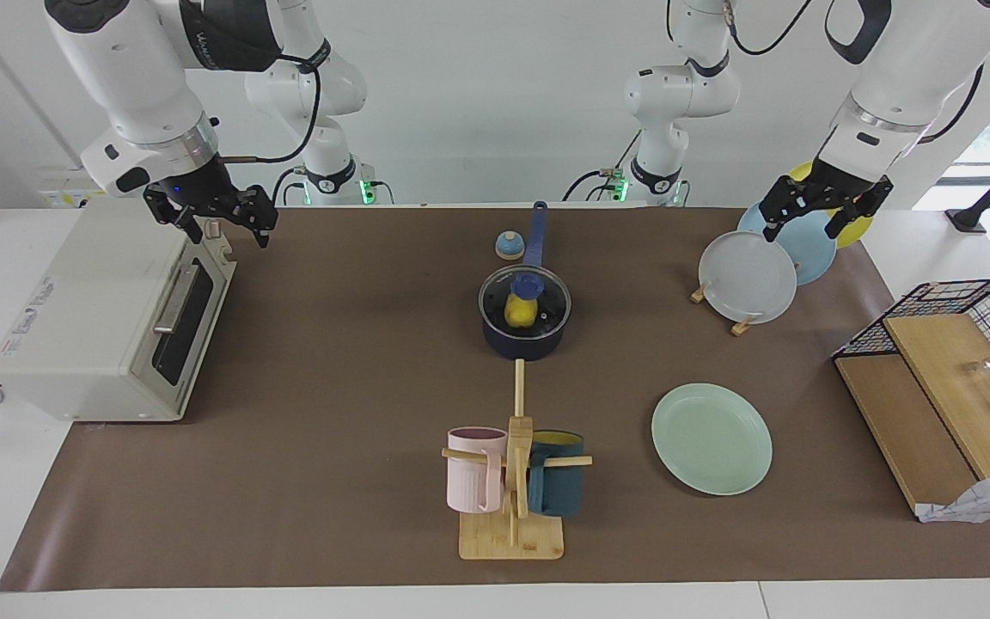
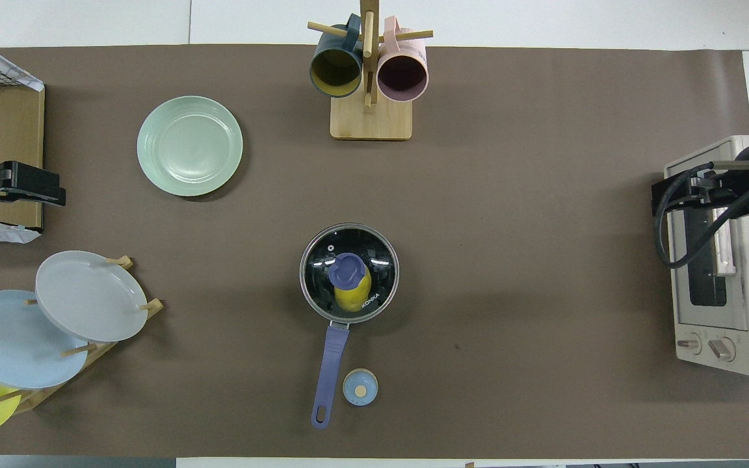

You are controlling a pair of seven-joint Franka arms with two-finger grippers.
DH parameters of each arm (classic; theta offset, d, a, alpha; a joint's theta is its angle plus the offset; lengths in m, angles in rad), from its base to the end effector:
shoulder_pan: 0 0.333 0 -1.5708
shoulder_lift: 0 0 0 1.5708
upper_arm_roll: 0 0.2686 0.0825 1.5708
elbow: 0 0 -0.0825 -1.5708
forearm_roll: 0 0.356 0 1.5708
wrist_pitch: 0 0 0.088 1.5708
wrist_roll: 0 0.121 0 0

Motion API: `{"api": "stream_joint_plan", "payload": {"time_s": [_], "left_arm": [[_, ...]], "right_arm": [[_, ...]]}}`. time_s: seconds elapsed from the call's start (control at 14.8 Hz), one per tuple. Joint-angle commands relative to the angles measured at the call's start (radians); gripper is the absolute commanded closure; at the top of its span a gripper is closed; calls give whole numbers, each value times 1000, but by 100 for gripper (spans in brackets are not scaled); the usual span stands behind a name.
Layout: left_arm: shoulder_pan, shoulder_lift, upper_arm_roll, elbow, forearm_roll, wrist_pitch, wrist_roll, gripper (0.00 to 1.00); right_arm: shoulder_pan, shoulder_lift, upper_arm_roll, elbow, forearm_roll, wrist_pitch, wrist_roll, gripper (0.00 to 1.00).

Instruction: Transfer potato from pot to plate

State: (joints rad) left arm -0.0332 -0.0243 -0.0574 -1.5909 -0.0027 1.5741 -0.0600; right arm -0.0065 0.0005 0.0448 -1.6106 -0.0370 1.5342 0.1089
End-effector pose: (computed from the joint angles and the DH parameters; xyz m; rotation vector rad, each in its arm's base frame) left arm 0.5183 -0.0477 0.5672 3.1393 -0.0480 0.0115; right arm 0.5199 0.0153 0.5423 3.0950 -0.1092 -0.1146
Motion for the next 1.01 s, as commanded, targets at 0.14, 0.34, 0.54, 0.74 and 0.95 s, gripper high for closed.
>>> {"api": "stream_joint_plan", "payload": {"time_s": [0.14, 0.34, 0.54, 0.74, 0.95], "left_arm": [[12, -20, -9, -21, 15, 1, -3, 0], [12, -20, -9, -21, 15, 1, -3, 0], [12, -20, -9, -21, 15, 1, -3, 0], [12, -20, -9, -20, 15, 1, -3, 0], [12, -20, -9, -21, 15, 1, -3, 0]], "right_arm": [[-12, -10, 3, -5, 20, -2, -28, 0], [-10, -10, 3, -6, 20, -5, -25, 0], [-10, -11, 3, -9, 20, 0, -15, 0], [-1, -19, 10, -15, 20, -9, -57, 0], [6, -13, 27, -9, 77, 12, -120, 0]]}}
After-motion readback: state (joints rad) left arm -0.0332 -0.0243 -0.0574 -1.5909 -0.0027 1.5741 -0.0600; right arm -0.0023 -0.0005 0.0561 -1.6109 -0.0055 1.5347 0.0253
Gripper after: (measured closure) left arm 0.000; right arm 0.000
